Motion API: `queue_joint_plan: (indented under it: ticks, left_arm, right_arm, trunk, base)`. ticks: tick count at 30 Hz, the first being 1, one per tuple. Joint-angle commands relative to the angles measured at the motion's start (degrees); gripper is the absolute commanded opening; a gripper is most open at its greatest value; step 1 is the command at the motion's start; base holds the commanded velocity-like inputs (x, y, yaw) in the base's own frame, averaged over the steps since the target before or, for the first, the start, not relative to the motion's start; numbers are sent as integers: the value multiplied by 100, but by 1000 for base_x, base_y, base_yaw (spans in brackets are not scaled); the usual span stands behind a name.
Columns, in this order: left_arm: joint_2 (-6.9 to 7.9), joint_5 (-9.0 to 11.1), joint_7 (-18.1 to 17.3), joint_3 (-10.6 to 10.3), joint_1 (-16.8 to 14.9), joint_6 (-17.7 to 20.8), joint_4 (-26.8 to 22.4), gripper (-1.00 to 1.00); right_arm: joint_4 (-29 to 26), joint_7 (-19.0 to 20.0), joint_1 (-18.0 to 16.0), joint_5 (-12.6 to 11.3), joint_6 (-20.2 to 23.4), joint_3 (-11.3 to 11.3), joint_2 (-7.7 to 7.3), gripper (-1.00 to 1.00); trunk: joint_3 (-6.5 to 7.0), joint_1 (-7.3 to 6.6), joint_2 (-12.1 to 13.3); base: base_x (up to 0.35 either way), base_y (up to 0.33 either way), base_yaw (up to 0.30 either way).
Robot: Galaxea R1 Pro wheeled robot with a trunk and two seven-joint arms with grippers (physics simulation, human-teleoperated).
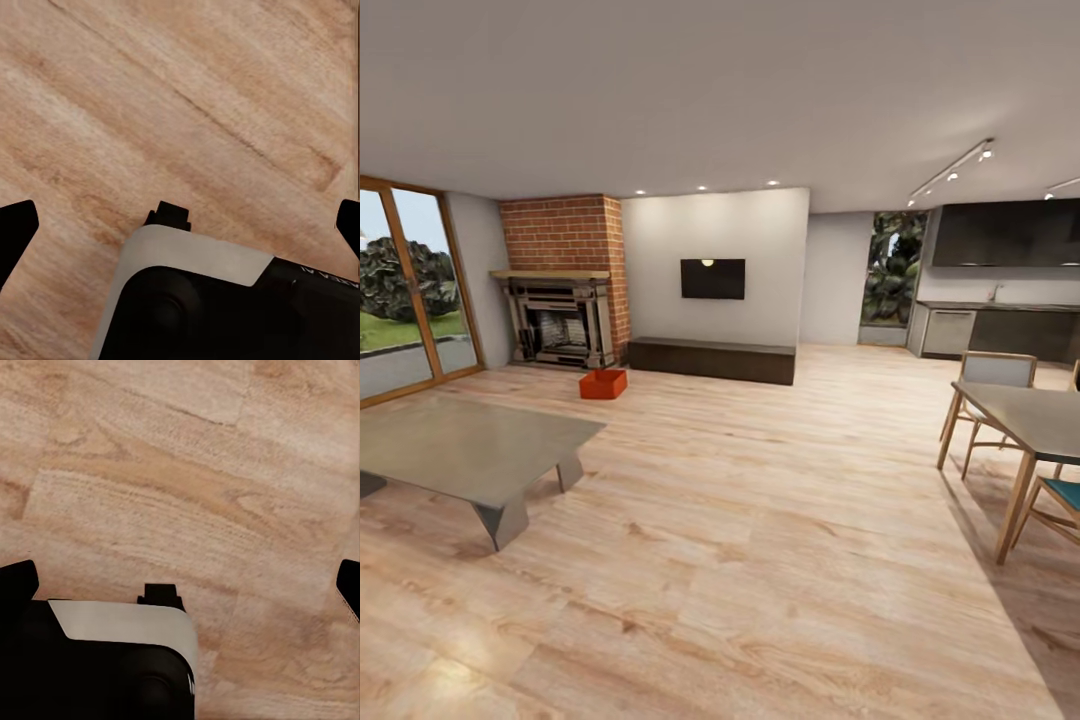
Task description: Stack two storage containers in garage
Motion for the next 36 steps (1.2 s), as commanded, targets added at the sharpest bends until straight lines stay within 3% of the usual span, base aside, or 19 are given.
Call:
queue_joint_plan:
  ticks: [1, 36]
  left_arm:
    - [1, 7, 4, 30, -4, -18, 4, 100]
    - [-2, 13, 4, 31, -4, -18, 4, 100]
  right_arm:
    - [17, -24, -8, -16, -28, 46, 3, 100]
    - [17, -24, -8, -16, -27, 46, 3, 100]
  trunk:
    - [-7, 4, -4]
    - [-7, 4, -4]
  base:
    - [330, 0, 0]
    - [330, 0, 0]
